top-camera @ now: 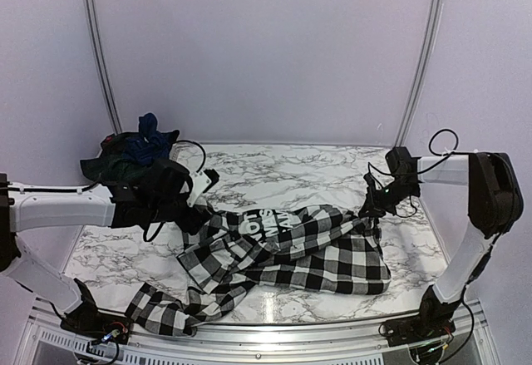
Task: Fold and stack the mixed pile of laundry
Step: Smooth out the crumpled shirt at the center of the board.
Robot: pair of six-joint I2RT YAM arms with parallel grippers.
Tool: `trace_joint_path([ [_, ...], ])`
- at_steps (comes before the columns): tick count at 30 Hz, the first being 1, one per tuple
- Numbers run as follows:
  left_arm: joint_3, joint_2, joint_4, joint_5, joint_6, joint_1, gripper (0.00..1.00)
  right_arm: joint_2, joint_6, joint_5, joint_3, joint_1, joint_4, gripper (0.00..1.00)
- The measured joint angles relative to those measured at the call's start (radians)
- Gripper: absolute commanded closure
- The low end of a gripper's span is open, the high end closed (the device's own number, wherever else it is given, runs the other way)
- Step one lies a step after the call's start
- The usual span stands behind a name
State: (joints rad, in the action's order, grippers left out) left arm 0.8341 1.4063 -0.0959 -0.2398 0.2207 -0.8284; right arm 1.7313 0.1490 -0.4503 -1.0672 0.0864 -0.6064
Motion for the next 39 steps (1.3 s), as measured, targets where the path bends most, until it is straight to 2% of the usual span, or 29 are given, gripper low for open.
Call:
trace_joint_path([
  [4, 0.006, -0.043, 0.017, 0.029, -0.033, 0.057, 0.19, -0.033, 0.000, -0.012, 0.000, 0.000, -0.001, 1.00],
  [9, 0.014, -0.087, -0.001, 0.114, -0.119, 0.109, 0.31, -0.071, 0.000, -0.018, 0.000, 0.000, -0.002, 1.00],
  [15, 0.092, -0.051, -0.100, 0.232, -0.396, 0.154, 0.35, -0.081, 0.000, -0.021, 0.000, 0.000, -0.013, 1.00],
  [19, 0.029, -0.099, -0.126, 0.278, -0.599, 0.152, 0.35, -0.082, 0.002, -0.024, 0.000, 0.000, -0.018, 1.00],
  [23, -0.051, -0.137, -0.137, 0.300, -0.735, 0.152, 0.34, -0.082, 0.004, -0.034, 0.000, 0.000, -0.021, 1.00],
  [28, -0.087, -0.103, -0.132, 0.313, -0.818, 0.152, 0.36, -0.084, 0.004, -0.039, -0.007, 0.000, -0.031, 1.00],
  [32, -0.078, -0.008, -0.080, 0.337, -0.851, 0.152, 0.39, -0.100, 0.004, -0.039, -0.008, 0.000, -0.040, 1.00],
  [34, -0.076, 0.045, -0.065, 0.350, -0.867, 0.152, 0.48, -0.113, 0.004, -0.039, -0.008, 0.000, -0.046, 1.00],
  [35, -0.076, 0.061, -0.062, 0.356, -0.873, 0.152, 0.57, -0.118, 0.004, -0.039, -0.009, 0.000, -0.048, 1.00],
  [38, -0.063, 0.092, -0.061, 0.386, -0.875, 0.152, 0.95, -0.140, 0.004, -0.039, -0.011, 0.000, -0.060, 1.00],
  [39, -0.054, 0.092, -0.063, 0.394, -0.875, 0.153, 1.00, -0.148, 0.003, -0.038, -0.015, -0.001, -0.068, 1.00],
])
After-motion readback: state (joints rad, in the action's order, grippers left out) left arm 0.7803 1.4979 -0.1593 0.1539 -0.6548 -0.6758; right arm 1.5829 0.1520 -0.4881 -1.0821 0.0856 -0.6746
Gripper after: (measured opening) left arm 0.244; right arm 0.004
